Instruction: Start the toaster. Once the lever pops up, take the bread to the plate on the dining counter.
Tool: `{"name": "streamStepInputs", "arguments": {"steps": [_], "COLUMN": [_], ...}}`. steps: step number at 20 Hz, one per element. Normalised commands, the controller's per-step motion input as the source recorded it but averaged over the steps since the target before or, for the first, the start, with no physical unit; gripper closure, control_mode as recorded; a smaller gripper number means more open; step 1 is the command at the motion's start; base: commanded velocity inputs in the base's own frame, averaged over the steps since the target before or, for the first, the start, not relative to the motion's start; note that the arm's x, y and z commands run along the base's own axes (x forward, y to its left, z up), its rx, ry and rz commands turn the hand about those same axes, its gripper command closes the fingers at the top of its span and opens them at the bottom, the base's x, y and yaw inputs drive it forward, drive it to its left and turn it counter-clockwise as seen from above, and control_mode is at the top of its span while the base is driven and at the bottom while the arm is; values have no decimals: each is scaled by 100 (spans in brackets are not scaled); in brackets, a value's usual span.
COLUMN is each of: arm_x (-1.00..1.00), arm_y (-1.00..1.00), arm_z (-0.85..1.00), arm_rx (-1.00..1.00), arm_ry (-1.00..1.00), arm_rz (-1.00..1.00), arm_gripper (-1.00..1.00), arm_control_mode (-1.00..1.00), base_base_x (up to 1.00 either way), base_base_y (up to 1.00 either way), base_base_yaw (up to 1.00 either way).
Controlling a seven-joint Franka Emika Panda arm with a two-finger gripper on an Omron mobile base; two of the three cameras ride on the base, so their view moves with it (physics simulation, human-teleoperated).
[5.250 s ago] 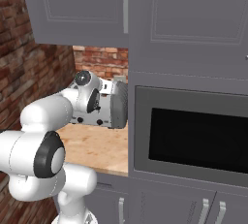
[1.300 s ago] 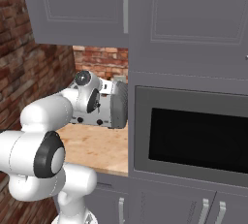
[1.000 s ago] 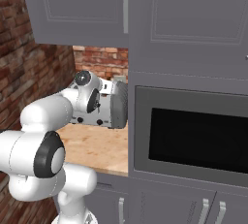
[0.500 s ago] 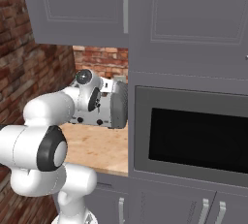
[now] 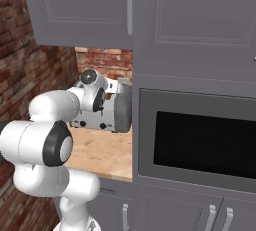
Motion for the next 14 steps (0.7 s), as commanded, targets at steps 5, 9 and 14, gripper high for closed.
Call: {"name": "streamStepInputs", "arguments": {"steps": [5,9,14], "arm_x": [3,4,2], "arm_y": [0,0,0], "arm_z": [0,0,0], "arm_rx": [0,0,0], "arm_ry": [0,0,0], "arm_rz": [0,0,0], "arm_gripper": [-100,-100,-100], "arm_control_mode": [-100,-100,-100], "base_base_x": [0,0,0], "base_base_y": [0,0,0], "base_base_yaw": [0,0,0]}}
